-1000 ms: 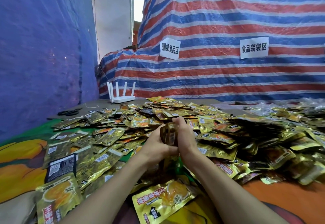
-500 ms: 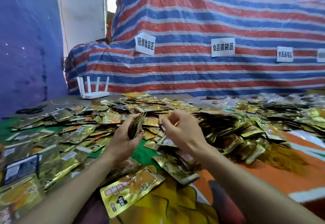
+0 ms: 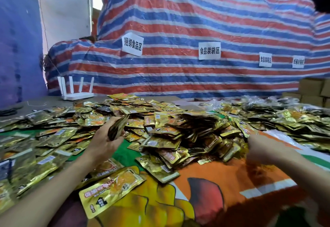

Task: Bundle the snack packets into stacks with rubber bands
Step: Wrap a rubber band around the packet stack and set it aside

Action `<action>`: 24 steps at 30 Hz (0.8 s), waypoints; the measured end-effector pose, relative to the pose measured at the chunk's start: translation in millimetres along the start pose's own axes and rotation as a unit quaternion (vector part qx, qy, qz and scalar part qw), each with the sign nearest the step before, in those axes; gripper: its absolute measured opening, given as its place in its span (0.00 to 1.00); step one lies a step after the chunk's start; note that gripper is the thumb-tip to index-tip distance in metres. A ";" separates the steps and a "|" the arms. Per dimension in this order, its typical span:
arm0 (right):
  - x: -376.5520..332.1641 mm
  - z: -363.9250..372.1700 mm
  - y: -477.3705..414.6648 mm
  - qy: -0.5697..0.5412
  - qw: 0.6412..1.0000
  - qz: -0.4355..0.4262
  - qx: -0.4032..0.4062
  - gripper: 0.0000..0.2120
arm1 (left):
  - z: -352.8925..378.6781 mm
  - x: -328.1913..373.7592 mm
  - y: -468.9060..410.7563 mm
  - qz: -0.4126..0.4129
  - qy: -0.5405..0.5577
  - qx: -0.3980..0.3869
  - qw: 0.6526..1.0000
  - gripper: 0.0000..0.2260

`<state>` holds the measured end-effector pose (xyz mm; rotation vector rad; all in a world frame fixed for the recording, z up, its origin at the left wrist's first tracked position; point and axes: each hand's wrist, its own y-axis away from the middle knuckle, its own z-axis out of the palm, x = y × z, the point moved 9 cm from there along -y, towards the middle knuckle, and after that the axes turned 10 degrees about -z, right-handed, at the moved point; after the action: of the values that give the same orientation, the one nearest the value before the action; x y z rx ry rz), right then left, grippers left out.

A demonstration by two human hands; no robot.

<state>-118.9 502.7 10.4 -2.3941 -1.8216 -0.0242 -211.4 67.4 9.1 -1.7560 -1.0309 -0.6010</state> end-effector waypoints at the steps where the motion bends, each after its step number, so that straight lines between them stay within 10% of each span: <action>1: 1.1 5.0 2.1 0.000 1.000 0.008 -0.004 0.09 | -0.3 -0.2 0.6 -0.005 0.003 0.000 1.000 0.05; 16: -5.9 -50.2 13.5 -0.013 0.988 0.030 0.151 0.15 | -2.1 0.6 2.7 -0.026 0.000 -0.003 1.000 0.06; 24: -95.8 -67.2 13.5 -0.167 0.967 -0.116 0.151 0.05 | -0.5 -0.1 2.8 -0.065 0.052 -0.019 0.996 0.09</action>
<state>-127.2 399.5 66.7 -2.0595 -2.0567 0.6223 -209.0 66.4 7.9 -1.6798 -1.0728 -0.7911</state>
